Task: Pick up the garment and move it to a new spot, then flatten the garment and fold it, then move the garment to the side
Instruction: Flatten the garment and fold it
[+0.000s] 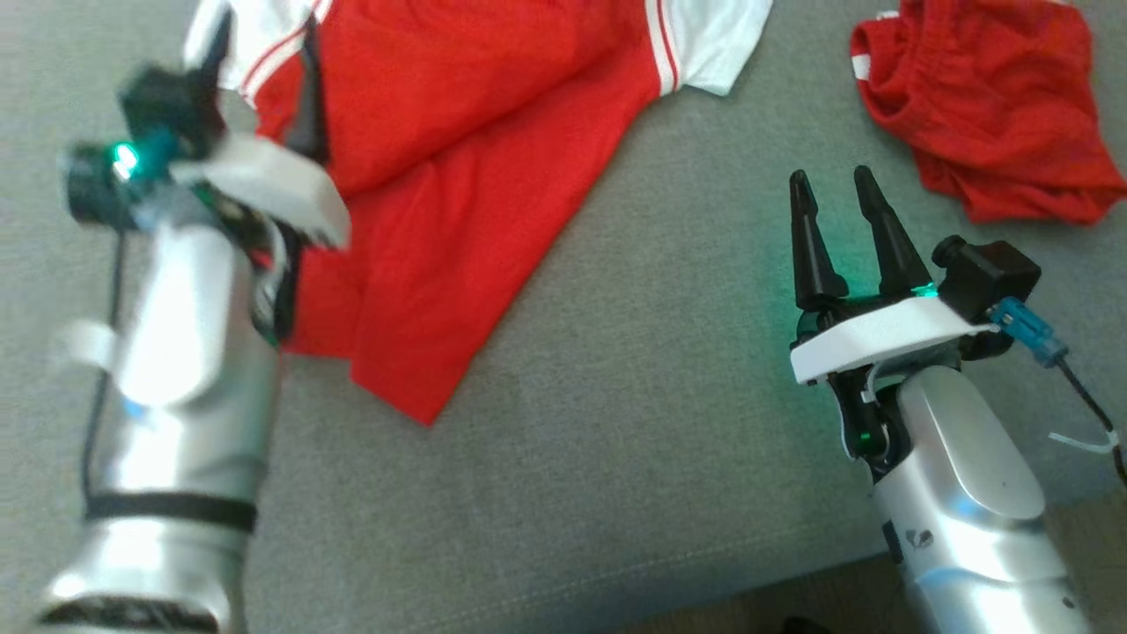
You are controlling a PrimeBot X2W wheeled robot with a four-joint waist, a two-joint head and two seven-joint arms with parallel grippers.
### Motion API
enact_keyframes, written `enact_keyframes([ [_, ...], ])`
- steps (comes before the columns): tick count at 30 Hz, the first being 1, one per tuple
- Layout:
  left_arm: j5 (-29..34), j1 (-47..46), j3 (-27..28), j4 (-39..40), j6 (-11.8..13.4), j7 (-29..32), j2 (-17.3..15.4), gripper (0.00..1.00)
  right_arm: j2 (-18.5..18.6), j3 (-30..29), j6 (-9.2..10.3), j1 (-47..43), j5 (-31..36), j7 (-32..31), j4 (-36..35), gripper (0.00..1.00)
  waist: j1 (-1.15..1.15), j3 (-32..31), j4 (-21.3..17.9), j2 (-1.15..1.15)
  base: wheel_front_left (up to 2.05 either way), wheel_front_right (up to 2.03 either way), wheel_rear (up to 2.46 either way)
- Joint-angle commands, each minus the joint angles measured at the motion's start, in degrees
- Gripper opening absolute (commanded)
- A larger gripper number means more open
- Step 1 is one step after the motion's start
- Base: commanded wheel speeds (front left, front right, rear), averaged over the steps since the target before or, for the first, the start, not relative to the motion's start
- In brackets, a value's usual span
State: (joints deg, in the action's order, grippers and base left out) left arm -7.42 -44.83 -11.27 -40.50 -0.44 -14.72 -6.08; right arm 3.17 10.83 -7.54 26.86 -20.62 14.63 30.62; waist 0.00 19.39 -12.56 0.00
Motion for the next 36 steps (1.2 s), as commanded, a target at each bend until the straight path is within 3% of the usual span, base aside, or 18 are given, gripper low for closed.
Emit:
enact_keyframes([
  [1, -0.5, 1.1, 1.6, 2.7, 0.0, -0.3, -0.6, 1.0, -0.3, 0.8, 0.05, 0.3, 0.3, 0.4, -1.2, 1.0, 0.0, -1.3, 1.3, 0.0, 0.0, 0.0, 0.0],
  [5, -0.9, 7.7, 0.8, 5.0, -0.3, -0.3, 1.6, 1.0, -0.3, 0.4, 0.05, -0.4, 0.8, 0.4, -0.5, 1.0, 0.0, -2.8, 2.3, 0.0, 0.0, 0.0, 0.0],
  [16, -5.6, 20.8, -4.0, 8.5, -1.4, -0.3, 3.2, 1.0, -0.3, 0.0, 0.05, -1.5, 1.5, 0.4, 0.9, 1.0, 0.0, -5.2, 3.7, 0.0, 0.0, 0.0, 0.0],
  [20, -10.1, 23.8, -6.7, 8.4, 0.8, -0.3, 3.2, 1.0, -0.3, -0.2, 0.05, -1.7, 1.7, 0.4, 1.1, 1.0, 0.0, -5.6, 3.9, 0.0, 0.0, 0.0, 0.0],
  [24, -11.2, 24.5, -5.2, 8.6, 4.0, -0.3, 3.2, 1.0, -0.3, -0.2, 0.05, -1.8, 1.8, 0.4, 1.1, 1.0, 0.0, -5.3, 3.8, 0.0, 0.0, 0.0, 0.0],
  [31, -8.5, 24.3, 1.0, 7.4, 6.8, -0.3, 3.1, 1.0, -0.3, -0.2, 0.05, -1.6, 1.6, 0.4, 1.2, 1.0, 0.0, -4.5, 3.4, 0.0, 0.0, 0.0, 0.0],
  [36, -6.9, 23.3, 2.4, 3.5, 5.8, -0.3, 3.1, 1.0, -0.3, -0.2, 0.05, -1.4, 1.5, 0.4, 1.3, 1.0, 0.0, -4.0, 3.3, 0.0, 0.0, 0.0, 0.0],
])
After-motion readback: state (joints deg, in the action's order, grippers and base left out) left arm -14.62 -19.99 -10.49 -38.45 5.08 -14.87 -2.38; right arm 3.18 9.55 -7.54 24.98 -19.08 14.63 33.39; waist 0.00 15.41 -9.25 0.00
